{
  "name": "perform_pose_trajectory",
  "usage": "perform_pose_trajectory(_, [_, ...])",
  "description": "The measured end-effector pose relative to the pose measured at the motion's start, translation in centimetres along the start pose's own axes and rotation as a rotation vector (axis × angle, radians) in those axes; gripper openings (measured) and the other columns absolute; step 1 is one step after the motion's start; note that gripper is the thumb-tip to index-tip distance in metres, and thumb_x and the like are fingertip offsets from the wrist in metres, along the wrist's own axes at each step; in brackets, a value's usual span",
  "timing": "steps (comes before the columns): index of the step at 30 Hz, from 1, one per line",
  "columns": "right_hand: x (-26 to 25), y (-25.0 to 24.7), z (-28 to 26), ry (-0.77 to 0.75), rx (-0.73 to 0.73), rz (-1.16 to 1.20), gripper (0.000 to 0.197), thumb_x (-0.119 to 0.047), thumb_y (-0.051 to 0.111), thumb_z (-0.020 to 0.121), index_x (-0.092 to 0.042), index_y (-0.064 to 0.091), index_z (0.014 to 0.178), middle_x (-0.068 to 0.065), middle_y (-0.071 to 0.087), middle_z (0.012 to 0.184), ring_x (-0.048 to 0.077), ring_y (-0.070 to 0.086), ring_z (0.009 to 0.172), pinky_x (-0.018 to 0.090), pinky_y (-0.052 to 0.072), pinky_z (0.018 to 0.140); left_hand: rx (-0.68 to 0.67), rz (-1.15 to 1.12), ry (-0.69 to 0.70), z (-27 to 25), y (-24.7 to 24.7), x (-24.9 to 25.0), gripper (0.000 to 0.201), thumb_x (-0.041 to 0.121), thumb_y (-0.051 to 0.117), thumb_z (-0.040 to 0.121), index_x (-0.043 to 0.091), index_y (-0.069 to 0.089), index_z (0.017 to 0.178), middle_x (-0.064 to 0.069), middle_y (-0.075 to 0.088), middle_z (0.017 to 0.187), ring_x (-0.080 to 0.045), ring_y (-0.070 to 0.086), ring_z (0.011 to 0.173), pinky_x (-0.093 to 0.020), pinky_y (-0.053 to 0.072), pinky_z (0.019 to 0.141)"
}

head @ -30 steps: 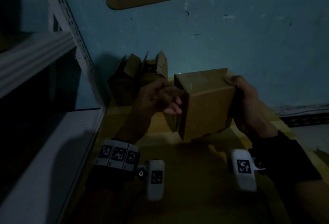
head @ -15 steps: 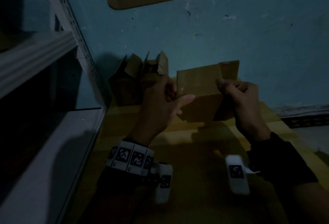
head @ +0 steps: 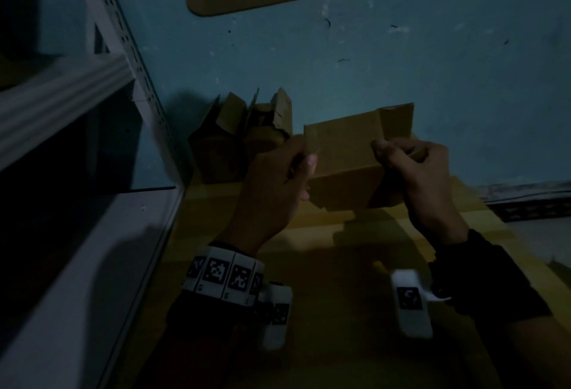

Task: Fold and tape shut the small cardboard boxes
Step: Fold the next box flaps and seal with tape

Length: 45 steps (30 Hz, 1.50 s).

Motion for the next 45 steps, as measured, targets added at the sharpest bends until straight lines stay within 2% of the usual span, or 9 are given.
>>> perform_pose_trajectory(9, [-0.1, -0.3, 0.1, 0.014, 0.024, 0.05, 0.04, -0.017, 0.064, 0.098, -0.017, 0.069, 0.059, -0.005, 0.064, 0.057, 0.019, 0.063, 0.049, 0.034, 0.049, 0.039, 0.025, -0.164, 0.026, -0.1, 0.0, 0.6, 0.018, 0.02, 0.044, 0.105, 0.012, 0.049, 0.089, 0.014, 0.053, 0.07, -0.006, 0.063, 0.053, -0.043, 0.053, 0.046])
perform_pose_trajectory(13, [-0.2, -0.2, 0.2, -0.015, -0.005, 0.055, 0.046, -0.028, 0.065, 0.09, 0.011, 0.054, 0.067, 0.026, 0.05, 0.061, 0.047, 0.054, 0.048, 0.051, 0.041, 0.03, 0.004, -0.212, -0.022, -0.4, 0.2, 0.3, 0.018, 0.023, 0.043, 0.104, 0.018, 0.049, 0.088, 0.011, 0.057, 0.067, -0.01, 0.065, 0.053, -0.032, 0.05, 0.051])
perform_pose_trajectory(18, [-0.1, 0.4, 0.4, 0.033, -0.09, 0.051, 0.032, -0.026, 0.059, 0.09, -0.006, 0.065, 0.065, -0.005, 0.061, 0.061, 0.023, 0.063, 0.057, 0.051, 0.049, 0.042, 0.04, -0.12, 0.057, -0.5, -0.3, 1.0, 0.017, 0.02, 0.045, 0.104, 0.016, 0.048, 0.089, 0.01, 0.051, 0.059, -0.009, 0.064, 0.055, -0.013, 0.043, 0.052])
perform_pose_trajectory(24, [0.6, 1.9, 0.5, 0.155, -0.253, 0.017, 0.036, -0.029, 0.072, 0.083, 0.002, 0.058, 0.072, 0.003, 0.06, 0.07, 0.009, 0.062, 0.065, 0.012, 0.049, 0.057, 0.019, 0.241, 0.284, -0.6, -0.5, 2.4, 0.007, 0.029, 0.041, 0.1, 0.023, 0.045, 0.098, 0.015, 0.043, 0.078, 0.01, 0.043, 0.056, -0.007, 0.035, 0.051])
perform_pose_trajectory(28, [2.7, 2.1, 0.0, 0.369, -0.325, -0.025, 0.061, -0.047, 0.08, 0.076, 0.006, 0.069, 0.104, 0.01, 0.077, 0.097, 0.027, 0.074, 0.089, 0.035, 0.056, 0.076, -0.039, 0.361, 0.331, -0.9, 0.4, 2.0, 0.011, 0.02, 0.052, 0.094, 0.012, 0.055, 0.101, -0.002, 0.064, 0.083, 0.004, 0.049, 0.066, -0.01, 0.042, 0.058])
perform_pose_trajectory(32, [3.8, 1.9, -0.2, 0.461, -0.348, -0.012, 0.024, -0.018, 0.079, 0.075, -0.004, 0.073, 0.093, 0.011, 0.077, 0.093, 0.029, 0.073, 0.089, 0.036, 0.057, 0.076, -0.122, 0.374, 0.352, -1.1, 1.5, 1.1, 0.018, 0.025, 0.048, 0.096, 0.014, 0.051, 0.11, -0.009, 0.068, 0.088, -0.011, 0.063, 0.068, -0.019, 0.052, 0.057])
perform_pose_trajectory(37, [3.6, 1.7, -0.3, 0.412, -0.337, -0.123, 0.053, 0.012, 0.078, 0.068, -0.016, 0.07, 0.112, 0.021, 0.075, 0.107, 0.037, 0.071, 0.099, 0.042, 0.055, 0.08, -0.093, 0.376, 0.314, -1.1, 1.8, 1.2, 0.03, 0.034, 0.047, 0.094, 0.009, 0.061, 0.106, -0.007, 0.068, 0.089, -0.018, 0.065, 0.07, -0.036, 0.058, 0.06])
perform_pose_trajectory(40, [3.2, 2.5, -0.5, 0.392, -0.336, -0.119, 0.042, -0.014, 0.089, 0.07, -0.02, 0.073, 0.109, 0.005, 0.078, 0.104, 0.025, 0.074, 0.096, 0.046, 0.057, 0.079, -0.034, 0.37, 0.34, -0.9, 1.4, 1.9, 0.026, 0.032, 0.053, 0.092, 0.008, 0.062, 0.093, -0.006, 0.065, 0.078, -0.016, 0.06, 0.062, -0.03, 0.053, 0.055])
perform_pose_trajectory(45, [3.4, 3.0, -1.1, 0.418, -0.239, -0.067, 0.086, -0.055, 0.097, 0.054, 0.007, 0.068, 0.106, 0.043, 0.061, 0.109, 0.058, 0.059, 0.076, 0.068, 0.052, 0.069, -0.081, 0.347, 0.278, -1.0, 1.6, 1.6, 0.018, 0.031, 0.055, 0.094, 0.013, 0.058, 0.092, -0.001, 0.061, 0.08, -0.011, 0.055, 0.064, -0.03, 0.049, 0.056])
Point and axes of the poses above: each hand's wrist, its own z-axis towards the middle knuckle, its own y-axis out of the palm, x = y × z, the point moved 10 cm from there along z, towards the middle knuckle
